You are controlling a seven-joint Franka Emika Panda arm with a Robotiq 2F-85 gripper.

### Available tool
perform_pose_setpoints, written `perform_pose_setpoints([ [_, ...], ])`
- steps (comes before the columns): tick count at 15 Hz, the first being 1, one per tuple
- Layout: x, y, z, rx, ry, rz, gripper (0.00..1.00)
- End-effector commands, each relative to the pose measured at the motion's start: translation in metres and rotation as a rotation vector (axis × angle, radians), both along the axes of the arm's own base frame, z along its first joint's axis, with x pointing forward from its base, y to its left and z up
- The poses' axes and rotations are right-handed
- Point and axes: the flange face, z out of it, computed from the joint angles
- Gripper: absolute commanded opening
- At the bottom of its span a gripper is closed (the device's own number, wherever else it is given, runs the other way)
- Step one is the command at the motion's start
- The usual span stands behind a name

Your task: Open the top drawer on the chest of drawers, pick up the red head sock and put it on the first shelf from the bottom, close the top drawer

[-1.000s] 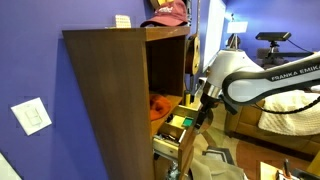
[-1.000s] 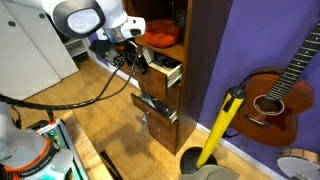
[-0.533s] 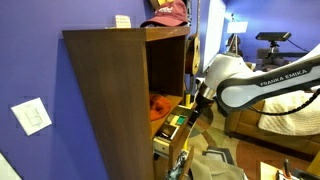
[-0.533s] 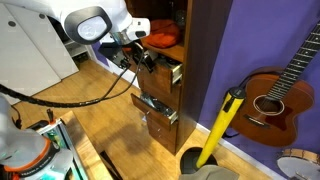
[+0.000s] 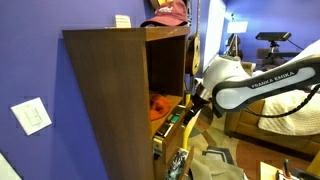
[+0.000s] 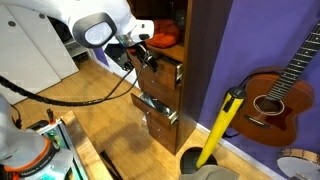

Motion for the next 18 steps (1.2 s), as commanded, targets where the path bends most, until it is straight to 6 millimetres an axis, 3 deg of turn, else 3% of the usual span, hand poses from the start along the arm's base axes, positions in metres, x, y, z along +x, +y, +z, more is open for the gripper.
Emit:
perform_pose_setpoints([
  [1, 0.004, -0.002, 0.001, 0.025, -0.011, -0.023, 1.00],
  [7, 0.017, -0.005, 0.002, 0.040, -0.088, -0.057, 1.00],
  [10, 0.012, -0.006, 0.003, 0.047, -0.062, -0.048, 1.00],
  [13, -0.001, -0.011, 0.020, 0.050, -0.077, -0.032, 1.00],
  [18, -0.032, -0.025, 0.064, 0.045, -0.104, -0.023, 1.00],
])
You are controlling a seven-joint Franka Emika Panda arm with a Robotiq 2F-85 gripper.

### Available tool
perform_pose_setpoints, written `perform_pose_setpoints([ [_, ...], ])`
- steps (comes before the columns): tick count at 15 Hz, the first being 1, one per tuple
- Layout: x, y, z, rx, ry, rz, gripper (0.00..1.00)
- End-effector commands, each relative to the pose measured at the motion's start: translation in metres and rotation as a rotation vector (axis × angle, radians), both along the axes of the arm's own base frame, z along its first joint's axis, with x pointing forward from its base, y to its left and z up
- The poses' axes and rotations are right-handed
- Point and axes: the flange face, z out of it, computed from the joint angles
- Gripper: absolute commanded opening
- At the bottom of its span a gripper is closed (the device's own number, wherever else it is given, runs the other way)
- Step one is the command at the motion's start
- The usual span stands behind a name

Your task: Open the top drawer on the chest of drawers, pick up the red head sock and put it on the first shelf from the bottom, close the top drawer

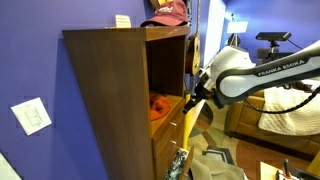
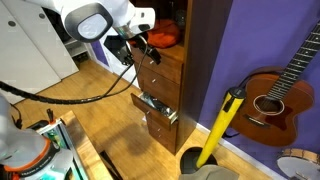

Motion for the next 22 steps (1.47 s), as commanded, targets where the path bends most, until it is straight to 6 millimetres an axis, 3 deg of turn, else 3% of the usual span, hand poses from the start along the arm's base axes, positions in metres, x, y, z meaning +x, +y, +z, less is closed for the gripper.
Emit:
perform_pose_setpoints([
  [1, -0.033, -0.010, 0.034, 0.010, 0.006, 0.012, 1.00],
  [6, -0.061, -0.013, 0.080, 0.004, -0.009, -0.006, 1.00],
  [11, -0.076, -0.010, 0.111, -0.003, 0.015, -0.014, 1.00],
  [17, -0.084, -0.002, 0.130, -0.015, 0.067, -0.046, 1.00],
  [22, -0.081, 0.000, 0.131, -0.007, 0.060, -0.042, 1.00],
])
